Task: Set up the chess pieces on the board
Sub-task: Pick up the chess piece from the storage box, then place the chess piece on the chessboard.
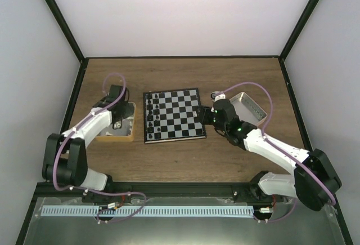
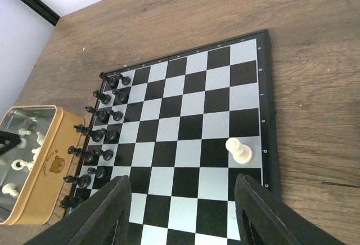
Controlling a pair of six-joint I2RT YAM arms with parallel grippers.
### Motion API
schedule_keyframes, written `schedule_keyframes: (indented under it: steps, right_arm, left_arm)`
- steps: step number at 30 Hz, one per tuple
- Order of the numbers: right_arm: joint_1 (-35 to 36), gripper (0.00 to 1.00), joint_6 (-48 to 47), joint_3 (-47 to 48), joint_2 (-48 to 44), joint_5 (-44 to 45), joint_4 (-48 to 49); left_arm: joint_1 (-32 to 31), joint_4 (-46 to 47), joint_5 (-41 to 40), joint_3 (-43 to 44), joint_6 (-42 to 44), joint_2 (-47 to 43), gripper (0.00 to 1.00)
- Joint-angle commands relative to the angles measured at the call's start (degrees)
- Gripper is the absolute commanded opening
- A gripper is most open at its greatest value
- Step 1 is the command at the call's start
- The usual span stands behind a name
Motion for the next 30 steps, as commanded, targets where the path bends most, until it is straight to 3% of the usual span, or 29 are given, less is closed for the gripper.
schedule_keyframes:
  steps: [1,7,12,22,30]
  right_arm:
    - [-0.16,0.52,1.49,-0.67,-2.90,4.21,1.41]
    - [-0.16,0.54,4.46,-3.21,-7.64,11.93,0.18]
    - [-0.32,0.54,7.15,-5.79,-11.71,17.68,-1.19]
    - [-0.51,0.56,9.31,-9.16,-18.19,21.78,-3.50]
    - [-0.60,0.57,10.35,-10.78,-20.22,21.18,-4.52]
  left_arm:
    - [0.00,-2.46,1.27,3.78,0.72,-4.86,0.12]
    - [-2.34,-3.59,9.20,7.92,1.50,-7.15,0.13]
    - [-9.79,-4.38,13.32,14.04,1.18,-2.63,0.13]
    - [-22.35,-9.25,10.15,33.10,5.02,16.88,0.13]
    - [-25.17,-10.62,8.53,45.58,6.35,31.49,0.13]
